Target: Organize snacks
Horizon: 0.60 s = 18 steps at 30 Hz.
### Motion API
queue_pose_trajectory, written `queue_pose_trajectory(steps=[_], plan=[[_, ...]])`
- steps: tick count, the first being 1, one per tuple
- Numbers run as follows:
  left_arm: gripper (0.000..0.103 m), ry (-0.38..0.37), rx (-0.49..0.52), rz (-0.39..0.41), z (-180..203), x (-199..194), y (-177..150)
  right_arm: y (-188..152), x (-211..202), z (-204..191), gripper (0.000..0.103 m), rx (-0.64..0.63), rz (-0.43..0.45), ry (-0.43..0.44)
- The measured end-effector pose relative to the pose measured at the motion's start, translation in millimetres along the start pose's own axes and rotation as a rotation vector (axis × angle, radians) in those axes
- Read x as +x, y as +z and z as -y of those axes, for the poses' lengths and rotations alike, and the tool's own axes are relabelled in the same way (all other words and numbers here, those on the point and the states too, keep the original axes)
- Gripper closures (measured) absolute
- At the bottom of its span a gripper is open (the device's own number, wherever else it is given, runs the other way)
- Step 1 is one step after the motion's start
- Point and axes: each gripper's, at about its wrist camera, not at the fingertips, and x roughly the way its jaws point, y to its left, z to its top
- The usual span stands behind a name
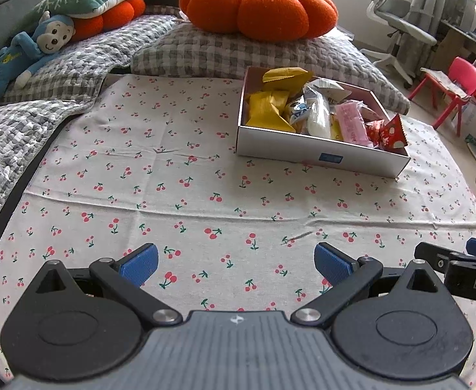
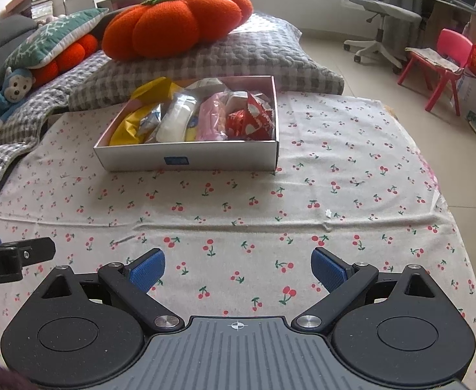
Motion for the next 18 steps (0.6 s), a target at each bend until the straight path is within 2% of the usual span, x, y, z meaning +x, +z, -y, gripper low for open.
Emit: queue_pose_trajectory(steps=[18], plan=[[0.0,0.009,0.003,0.009,1.4,-2.4,-0.3,-2.5,1.7,-3.3,0.005,-0.016,-0.004,-0.004]])
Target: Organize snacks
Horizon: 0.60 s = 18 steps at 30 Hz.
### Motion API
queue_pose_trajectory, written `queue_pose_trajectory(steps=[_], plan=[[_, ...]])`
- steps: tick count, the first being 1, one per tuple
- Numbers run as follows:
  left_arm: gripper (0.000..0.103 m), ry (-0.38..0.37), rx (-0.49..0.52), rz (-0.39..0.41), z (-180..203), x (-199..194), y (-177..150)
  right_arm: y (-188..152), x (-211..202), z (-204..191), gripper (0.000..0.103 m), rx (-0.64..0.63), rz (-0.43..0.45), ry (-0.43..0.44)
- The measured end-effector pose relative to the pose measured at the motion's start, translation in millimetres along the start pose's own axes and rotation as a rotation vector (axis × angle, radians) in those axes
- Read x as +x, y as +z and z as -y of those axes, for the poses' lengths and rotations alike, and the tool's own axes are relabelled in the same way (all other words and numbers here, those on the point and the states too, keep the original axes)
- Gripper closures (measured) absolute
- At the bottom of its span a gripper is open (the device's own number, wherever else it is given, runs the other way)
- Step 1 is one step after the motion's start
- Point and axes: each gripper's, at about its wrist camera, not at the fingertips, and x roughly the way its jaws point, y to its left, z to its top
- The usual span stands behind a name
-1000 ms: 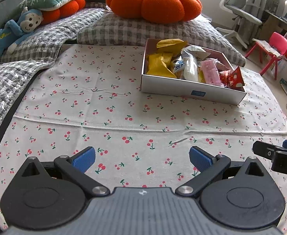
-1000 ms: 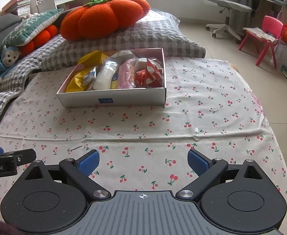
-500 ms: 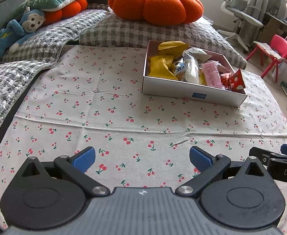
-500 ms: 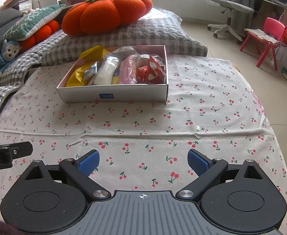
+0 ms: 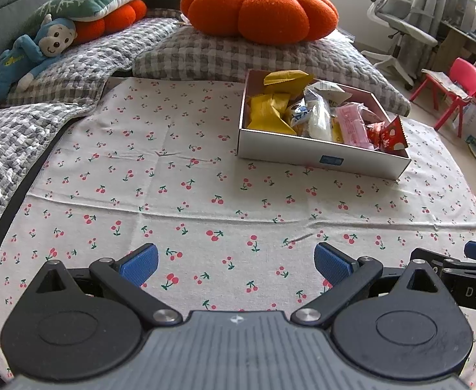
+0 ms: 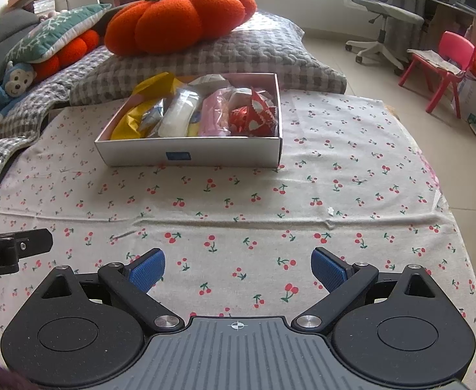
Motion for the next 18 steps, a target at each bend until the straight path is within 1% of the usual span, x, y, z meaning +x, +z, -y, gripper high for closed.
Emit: queue_pose_trajectory(steps=[18], plan=[[0.001,0.016,0.022,0.0,2.7,0.3,-1.4,-0.6,2.2,0.3,0.005,0.003,-0.006,-0.004]])
